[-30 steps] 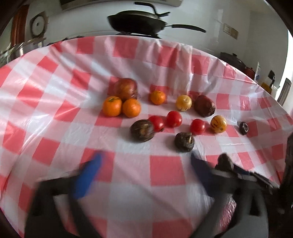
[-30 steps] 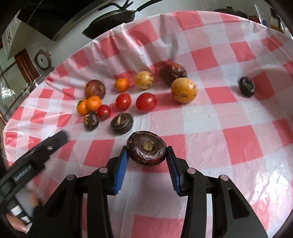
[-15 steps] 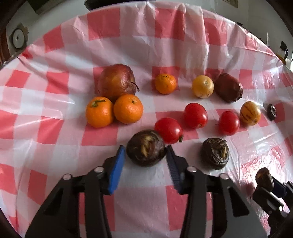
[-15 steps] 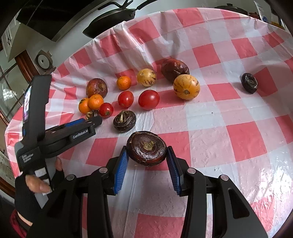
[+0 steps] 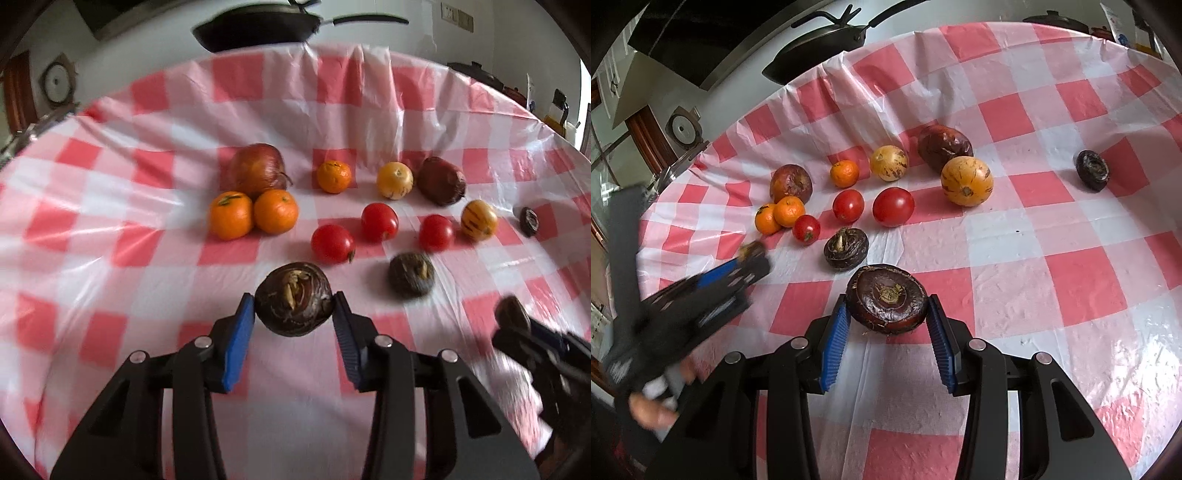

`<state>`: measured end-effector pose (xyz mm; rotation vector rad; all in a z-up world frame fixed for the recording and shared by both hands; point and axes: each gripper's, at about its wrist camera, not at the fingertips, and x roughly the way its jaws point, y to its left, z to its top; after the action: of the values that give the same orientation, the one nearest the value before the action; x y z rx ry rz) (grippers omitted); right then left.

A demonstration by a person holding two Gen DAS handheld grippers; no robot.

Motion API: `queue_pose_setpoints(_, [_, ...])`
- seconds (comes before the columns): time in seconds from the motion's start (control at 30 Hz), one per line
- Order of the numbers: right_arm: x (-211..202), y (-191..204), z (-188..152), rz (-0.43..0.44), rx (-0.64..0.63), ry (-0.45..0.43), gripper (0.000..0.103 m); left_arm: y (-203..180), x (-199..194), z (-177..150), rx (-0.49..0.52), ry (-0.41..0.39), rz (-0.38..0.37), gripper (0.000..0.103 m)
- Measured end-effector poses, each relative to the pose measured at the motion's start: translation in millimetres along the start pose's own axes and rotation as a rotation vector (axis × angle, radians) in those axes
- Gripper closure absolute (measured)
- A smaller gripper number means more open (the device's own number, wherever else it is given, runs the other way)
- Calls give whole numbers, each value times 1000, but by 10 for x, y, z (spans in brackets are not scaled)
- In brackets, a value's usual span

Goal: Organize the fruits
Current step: 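Carry the left tool's dark fruit over the white box while the right tool carries its own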

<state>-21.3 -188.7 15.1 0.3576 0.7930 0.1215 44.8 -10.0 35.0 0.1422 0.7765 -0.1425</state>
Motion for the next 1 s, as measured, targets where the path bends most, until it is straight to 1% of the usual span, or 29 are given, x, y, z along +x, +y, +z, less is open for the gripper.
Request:
queue_pose_setpoints(0.07, [-74, 60, -66, 3, 0, 12, 60, 40, -285, -163, -13, -30, 44, 59])
queue_pose_setpoints(0.13, [-220, 190, -170, 22, -29, 2, 61, 91, -521, -313, -33, -54, 67, 59])
queue_pose_setpoints(0.23, [-485, 471, -394, 43, -104, -23, 61, 238, -885, -683, -80, -61, 113, 59])
queue_pose_setpoints(0.27, [-576, 571, -498, 57, -122, -23, 61, 266, -979, -772, -89, -61, 118, 59])
queue_pose_setpoints(0.33, [-662, 694, -630, 80, -136, -6, 61, 371, -1249, -1056, -109, -58, 124, 59])
queue_pose_setpoints(0.37, [-703, 781, -713, 97, -150, 8, 61, 404, -1341, -1145, -111, -59, 134, 59])
queue_pose_setpoints(0.47, [-841, 1125, -974, 139, -238, 30, 61, 591, -1699, -1506, -131, -61, 163, 59])
queue_pose_setpoints(0.57, [-990, 1538, -1221, 195, -352, 36, 61, 888, -1997, -1853, -189, -51, 198, 59])
queue_pose_setpoints(0.7, [-1078, 1949, -1484, 257, -464, 59, 61, 1211, -2200, -2254, -240, -20, 261, 59])
queue_pose_setpoints(0.87, [-1049, 2310, -1767, 290, -558, 119, 61, 1580, -2355, -2697, -331, 19, 312, 59])
queue_pose_setpoints(0.93, [-1078, 2506, -1941, 317, -619, 135, 61, 1699, -2412, -2842, -360, 22, 327, 59])
queue_pose_setpoints(1.0, [-1102, 2658, -2063, 347, -673, 146, 61, 1793, -2495, -2983, -374, 27, 387, 59])
